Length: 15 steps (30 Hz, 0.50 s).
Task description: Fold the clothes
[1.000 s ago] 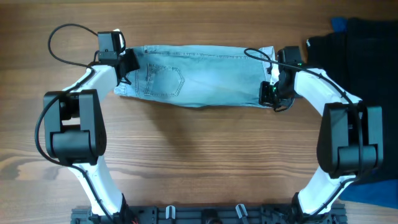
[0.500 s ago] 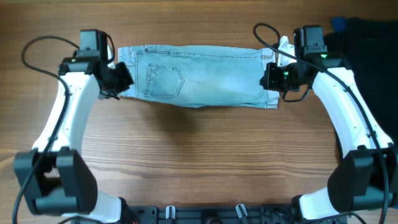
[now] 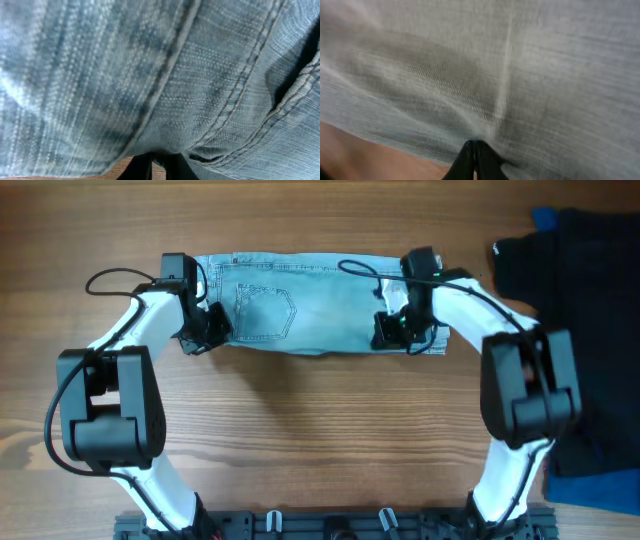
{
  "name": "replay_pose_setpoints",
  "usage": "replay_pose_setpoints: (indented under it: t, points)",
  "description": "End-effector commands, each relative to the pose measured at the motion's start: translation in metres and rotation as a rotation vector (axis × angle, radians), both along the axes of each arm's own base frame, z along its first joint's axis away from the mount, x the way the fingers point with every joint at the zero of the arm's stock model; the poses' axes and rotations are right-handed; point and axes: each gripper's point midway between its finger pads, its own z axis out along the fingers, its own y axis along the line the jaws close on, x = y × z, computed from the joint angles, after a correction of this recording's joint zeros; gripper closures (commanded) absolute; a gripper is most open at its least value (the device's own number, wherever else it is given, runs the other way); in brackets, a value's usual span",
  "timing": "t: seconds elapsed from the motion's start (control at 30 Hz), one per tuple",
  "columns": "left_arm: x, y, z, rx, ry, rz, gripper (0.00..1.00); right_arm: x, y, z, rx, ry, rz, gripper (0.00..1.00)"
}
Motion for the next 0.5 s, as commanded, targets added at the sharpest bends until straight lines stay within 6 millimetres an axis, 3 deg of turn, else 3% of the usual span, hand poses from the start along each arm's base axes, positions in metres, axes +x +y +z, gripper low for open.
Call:
replay_pose_setpoints:
  t: [0.0,0.07,0.13,0.2,0.23,0.3,0.37,0.43,0.47]
  points:
    - [-0.006,0.004,-0.005,0.032,0.022,0.003,0.93,-0.009,-0.005,-0.009,-0.035,0.030,0.021,0.96]
    - [0.013,0.005,0.029,0.033,-0.081,0.005,0.94,-0.001,-0.003,0.014,-0.025,-0.009,0.019,0.95]
    - [0.030,0.005,0.072,0.034,-0.196,0.008,0.91,0.007,-0.001,0.056,-0.008,-0.090,0.017,0.92]
    - [0.031,0.013,0.107,0.040,-0.269,0.028,0.73,0.010,-0.012,0.086,-0.059,-0.163,-0.025,0.79]
    - [0.028,0.025,0.114,0.044,-0.273,0.060,0.62,0.013,-0.035,0.095,-0.181,-0.187,-0.125,0.69]
    - [0.020,0.048,0.109,0.050,-0.238,0.118,0.58,0.015,-0.057,0.097,-0.293,-0.206,-0.177,0.72]
    - [0.014,0.072,0.090,0.054,-0.175,0.172,0.59,0.019,-0.081,0.087,-0.382,-0.193,-0.231,0.86]
    - [0.010,0.077,0.073,0.050,-0.129,0.165,0.41,0.023,-0.105,0.080,-0.459,-0.178,-0.308,0.84]
    - [0.009,0.076,0.066,0.044,-0.107,0.165,0.39,0.023,-0.111,0.076,-0.463,-0.164,-0.323,0.84]
